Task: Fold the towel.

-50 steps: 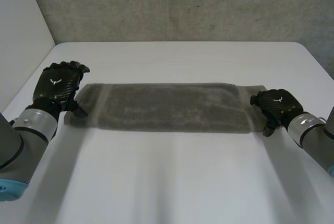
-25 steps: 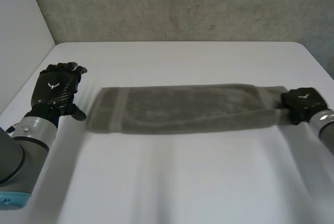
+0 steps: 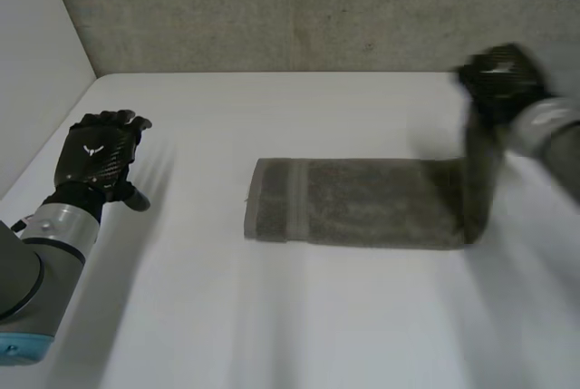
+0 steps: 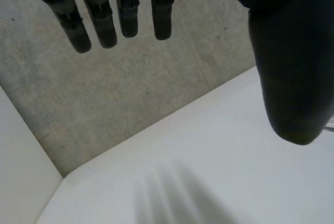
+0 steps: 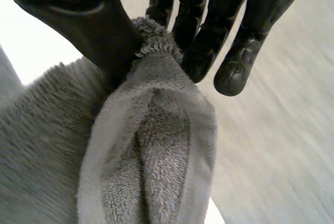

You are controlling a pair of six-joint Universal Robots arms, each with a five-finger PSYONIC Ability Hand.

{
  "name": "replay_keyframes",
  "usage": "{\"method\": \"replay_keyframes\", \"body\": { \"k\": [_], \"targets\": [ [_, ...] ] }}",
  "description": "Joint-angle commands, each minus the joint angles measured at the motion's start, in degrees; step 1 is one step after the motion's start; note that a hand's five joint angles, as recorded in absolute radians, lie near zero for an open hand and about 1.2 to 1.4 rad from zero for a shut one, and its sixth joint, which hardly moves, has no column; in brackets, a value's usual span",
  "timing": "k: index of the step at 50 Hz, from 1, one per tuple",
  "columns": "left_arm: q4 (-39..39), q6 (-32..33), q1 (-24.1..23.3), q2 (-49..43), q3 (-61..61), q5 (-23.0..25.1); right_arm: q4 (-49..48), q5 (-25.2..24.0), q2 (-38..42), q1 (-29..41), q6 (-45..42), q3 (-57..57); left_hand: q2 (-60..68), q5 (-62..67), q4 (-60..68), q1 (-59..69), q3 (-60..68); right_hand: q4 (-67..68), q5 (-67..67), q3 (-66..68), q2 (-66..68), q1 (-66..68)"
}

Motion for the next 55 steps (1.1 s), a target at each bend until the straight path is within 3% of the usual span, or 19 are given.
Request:
{"method": "replay_keyframes", "body": {
  "k": [1,9,15,16,17,19,26,28,35,37,38,40,41,43,46,48,55],
  "targets": [
    [-0.31,0.00,-0.24,-0.02,-0.09,-0.01,-0.15,5.61,12.85,22.27,-0.89,-8.76,-3.48,-2.27,-4.25,-3.78,-3.84,3.76,4.12,4.18,5.08,4.44],
    [-0.40,0.00,-0.24,0.07,-0.18,-0.01,-0.50,6.76,24.47,30.47,-4.58,-16.33,-3.48,-2.27,-4.25,-3.78,-3.84,3.76,4.12,4.18,5.08,4.44],
    [-0.40,0.09,-0.33,0.94,-0.18,-0.01,-1.03,6.93,24.83,31.18,-4.06,-17.92,-3.48,-2.27,-4.25,-3.78,-3.84,3.76,4.12,4.18,5.08,4.44],
    [-0.40,0.00,-0.42,1.21,-0.18,-0.01,-1.29,7.45,24.57,31.18,-4.06,-17.92,-3.48,-2.27,-4.25,-3.78,-3.84,-21.82,-21.47,-21.40,-20.51,-21.14],
    [-0.40,0.00,-0.42,1.21,-0.18,-0.01,-1.30,8.42,24.05,31.18,-4.06,-17.74,-3.48,-2.27,-4.25,-3.78,-3.84,-60.38,-60.03,-59.96,-59.07,-59.70],
    [-0.40,0.09,-0.42,1.48,-0.26,-0.01,-1.38,9.30,23.26,31.18,-3.97,-17.22,-3.48,-2.27,-4.25,-3.78,-3.84,-66.24,-65.88,-65.82,-64.92,-65.56],
    [-0.49,0.00,-0.68,2.53,-0.18,-0.01,-1.21,11.59,15.08,28.54,1.75,-11.85,-3.48,-2.27,-4.25,-3.78,-3.84,-66.24,-65.88,-65.82,-64.92,-65.56],
    [-0.49,0.09,-0.86,2.88,0.08,0.16,-1.21,11.07,9.05,24.35,9.26,-6.78,-3.48,-2.27,-4.25,-3.78,-3.84,-66.24,-65.88,-65.82,-64.92,-65.56],
    [-0.93,0.09,-5.34,3.15,3.78,0.43,-1.30,9.13,-0.99,15.47,19.57,3.94,-3.48,-2.27,-4.25,-3.78,-3.84,-66.24,-65.88,-65.82,-64.92,-65.56],
    [-2.50,0.09,-9.97,2.62,7.10,0.51,-1.38,8.69,-2.24,13.95,20.47,6.95,-2.97,-1.77,-3.75,-3.28,-3.34,-66.24,-65.88,-65.82,-64.92,-65.56],
    [-2.51,0.09,-10.00,2.62,7.12,0.52,-1.56,8.17,-3.28,12.30,20.81,9.91,-2.97,-1.77,-3.75,-3.27,-3.34,-66.24,-65.88,-65.82,-64.92,-65.56],
    [-5.57,-0.26,-15.59,0.96,11.31,0.52,-2.09,7.46,-4.35,10.70,20.91,12.67,-2.80,-1.60,-3.58,-3.11,-3.17,-66.24,-65.88,-65.82,-64.92,-65.56],
    [-5.58,-0.26,-15.62,0.95,11.34,0.52,-3.13,6.50,-5.48,8.87,20.99,15.54,-2.80,-1.60,-3.58,-3.11,-3.17,-66.24,-65.88,-65.82,-64.92,-65.56],
    [-8.65,-1.66,-21.31,-3.77,16.41,0.52,-4.53,5.62,-6.36,7.29,21.17,18.27,-2.80,-1.60,-3.58,-3.11,-3.17,-66.24,-65.88,-65.82,-64.92,-65.56],
    [-10.07,-2.37,-23.89,-6.61,19.33,0.34,-7.61,3.60,-6.63,5.00,21.43,23.02,-2.64,-1.43,-3.41,-2.94,-3.00,-66.24,-65.88,-65.82,-64.92,-65.56],
    [-12.60,-2.72,-28.00,-12.29,24.84,0.25,-8.86,2.89,-6.54,4.55,21.52,24.80,-2.47,-1.27,-3.24,-2.77,-2.84,-66.24,-65.88,-65.82,-64.92,-65.56],
    [-15.86,-2.55,-31.27,-23.37,34.52,-0.10,-12.55,2.10,-4.27,4.20,22.57,27.52,-1.96,-0.76,-2.74,-2.26,-2.33,-66.24,-65.88,-65.82,-64.92,-65.56]
  ]
}}
